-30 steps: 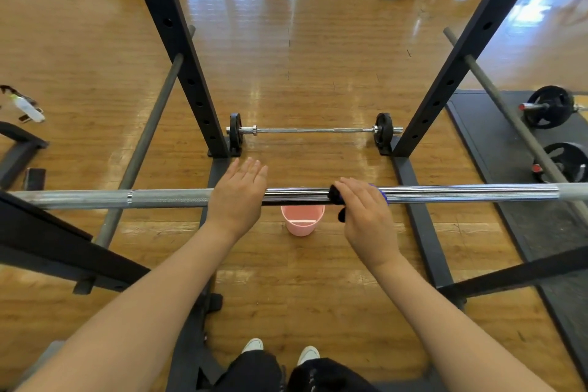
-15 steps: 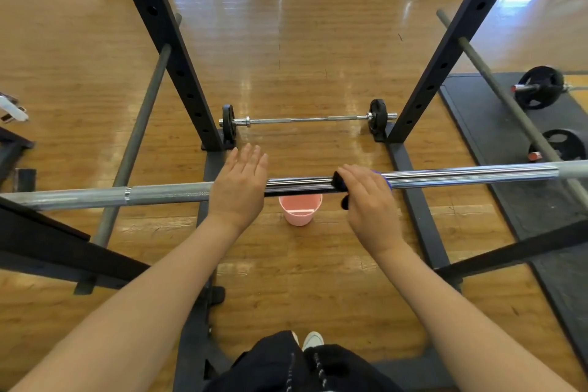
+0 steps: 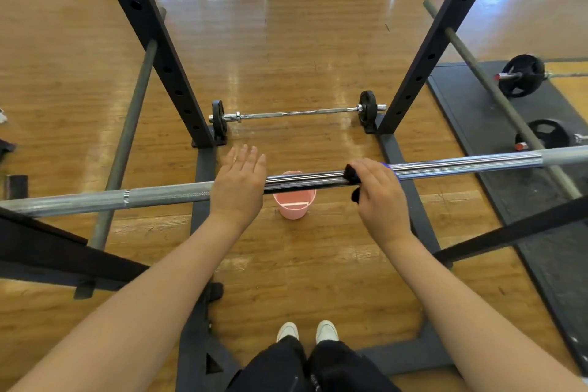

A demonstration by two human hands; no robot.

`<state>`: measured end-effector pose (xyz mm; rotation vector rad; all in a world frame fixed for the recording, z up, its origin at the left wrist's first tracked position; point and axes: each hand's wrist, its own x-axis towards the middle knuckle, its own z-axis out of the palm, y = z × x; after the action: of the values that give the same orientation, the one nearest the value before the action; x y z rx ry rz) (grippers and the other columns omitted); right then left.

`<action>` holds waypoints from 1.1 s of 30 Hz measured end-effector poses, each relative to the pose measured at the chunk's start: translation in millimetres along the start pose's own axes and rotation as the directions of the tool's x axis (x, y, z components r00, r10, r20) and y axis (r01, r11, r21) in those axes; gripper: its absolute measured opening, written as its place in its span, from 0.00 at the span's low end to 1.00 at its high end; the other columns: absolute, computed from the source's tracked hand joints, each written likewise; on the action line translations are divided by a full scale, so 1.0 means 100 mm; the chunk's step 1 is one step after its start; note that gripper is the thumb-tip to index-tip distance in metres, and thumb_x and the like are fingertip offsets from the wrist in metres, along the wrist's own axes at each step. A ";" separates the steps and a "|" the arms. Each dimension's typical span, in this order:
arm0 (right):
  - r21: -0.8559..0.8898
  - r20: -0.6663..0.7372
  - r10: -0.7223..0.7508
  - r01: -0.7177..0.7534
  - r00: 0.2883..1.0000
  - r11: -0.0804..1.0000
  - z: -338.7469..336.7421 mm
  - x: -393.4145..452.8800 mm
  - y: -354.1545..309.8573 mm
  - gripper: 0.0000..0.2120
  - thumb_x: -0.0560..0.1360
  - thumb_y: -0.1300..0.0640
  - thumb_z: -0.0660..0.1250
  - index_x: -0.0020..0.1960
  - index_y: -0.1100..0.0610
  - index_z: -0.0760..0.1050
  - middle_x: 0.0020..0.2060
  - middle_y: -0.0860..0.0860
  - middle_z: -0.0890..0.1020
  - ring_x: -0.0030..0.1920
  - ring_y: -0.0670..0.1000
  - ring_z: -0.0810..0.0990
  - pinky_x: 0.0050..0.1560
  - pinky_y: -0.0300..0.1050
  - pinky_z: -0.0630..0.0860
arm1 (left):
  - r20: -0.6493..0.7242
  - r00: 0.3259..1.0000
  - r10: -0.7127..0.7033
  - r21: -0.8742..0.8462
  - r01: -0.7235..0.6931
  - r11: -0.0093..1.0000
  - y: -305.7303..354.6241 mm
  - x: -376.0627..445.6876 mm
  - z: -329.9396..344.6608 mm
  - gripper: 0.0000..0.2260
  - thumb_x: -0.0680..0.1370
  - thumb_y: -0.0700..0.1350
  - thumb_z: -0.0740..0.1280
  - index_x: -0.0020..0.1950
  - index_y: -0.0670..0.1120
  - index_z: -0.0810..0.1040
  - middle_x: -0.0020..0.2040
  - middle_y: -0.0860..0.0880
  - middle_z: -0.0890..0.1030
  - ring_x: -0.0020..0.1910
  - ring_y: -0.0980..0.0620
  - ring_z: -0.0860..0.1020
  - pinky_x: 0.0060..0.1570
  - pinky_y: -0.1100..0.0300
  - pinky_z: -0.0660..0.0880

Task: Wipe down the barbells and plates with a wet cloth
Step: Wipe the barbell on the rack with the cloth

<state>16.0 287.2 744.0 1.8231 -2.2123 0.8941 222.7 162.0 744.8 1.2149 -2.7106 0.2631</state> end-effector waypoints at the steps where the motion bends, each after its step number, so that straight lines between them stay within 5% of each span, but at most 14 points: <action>1: -0.010 -0.002 0.019 -0.019 1.000 1.000 -0.04 0.03 0.04 0.18 0.68 0.70 0.62 0.57 0.66 0.77 0.53 0.59 0.81 0.56 0.60 0.78 0.59 0.55 0.74 | -0.004 1.000 -0.005 0.002 0.005 1.000 0.00 0.00 0.00 0.22 0.63 0.30 0.74 0.57 0.33 0.79 0.56 0.34 0.79 0.58 0.36 0.78 0.62 0.41 0.68; 11: 0.012 0.071 -0.212 0.212 0.975 0.977 0.15 0.07 -0.14 0.19 0.68 0.66 0.62 0.58 0.65 0.78 0.55 0.59 0.81 0.55 0.59 0.80 0.61 0.45 0.66 | -0.033 0.999 -0.043 0.121 0.047 0.992 0.06 0.00 -0.07 0.22 0.66 0.31 0.73 0.60 0.35 0.77 0.60 0.35 0.78 0.63 0.38 0.75 0.66 0.44 0.60; 15: -0.004 0.069 -0.217 0.218 0.974 0.976 0.09 0.06 0.06 0.20 0.67 0.68 0.65 0.59 0.65 0.77 0.56 0.59 0.81 0.56 0.60 0.79 0.62 0.47 0.68 | 0.141 0.989 -0.034 0.142 0.014 0.990 0.07 0.03 -0.14 0.23 0.76 0.34 0.62 0.72 0.40 0.66 0.74 0.41 0.63 0.76 0.44 0.56 0.73 0.52 0.42; 24: 0.077 0.043 -0.178 0.174 0.983 0.982 0.03 0.15 -0.08 0.21 0.62 0.74 0.69 0.55 0.67 0.78 0.51 0.60 0.82 0.52 0.61 0.81 0.58 0.53 0.72 | 0.428 0.904 0.004 0.061 -0.033 0.998 0.02 0.21 -0.32 0.23 0.76 0.38 0.64 0.71 0.47 0.68 0.72 0.46 0.66 0.74 0.47 0.58 0.73 0.51 0.54; 28: 0.084 0.022 -0.321 0.318 0.947 0.944 0.15 0.14 -0.28 0.16 0.70 0.65 0.62 0.56 0.67 0.79 0.52 0.60 0.82 0.54 0.60 0.81 0.57 0.56 0.75 | 0.231 0.969 -0.086 0.129 0.057 0.990 0.06 0.09 -0.23 0.30 0.75 0.40 0.67 0.75 0.44 0.60 0.76 0.44 0.60 0.76 0.45 0.54 0.73 0.47 0.46; 33: 0.069 0.006 -0.310 0.309 0.951 0.949 0.21 0.04 -0.07 0.18 0.73 0.62 0.57 0.58 0.66 0.78 0.55 0.60 0.81 0.57 0.59 0.78 0.59 0.53 0.74 | -0.079 0.988 -0.136 0.051 0.140 0.989 0.06 -0.10 -0.04 0.27 0.63 0.31 0.76 0.61 0.36 0.77 0.59 0.37 0.79 0.62 0.37 0.75 0.64 0.39 0.66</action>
<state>26.4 272.2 731.7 2.1362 -1.8489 0.8980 224.8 173.9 746.4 1.3721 -2.5579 0.3616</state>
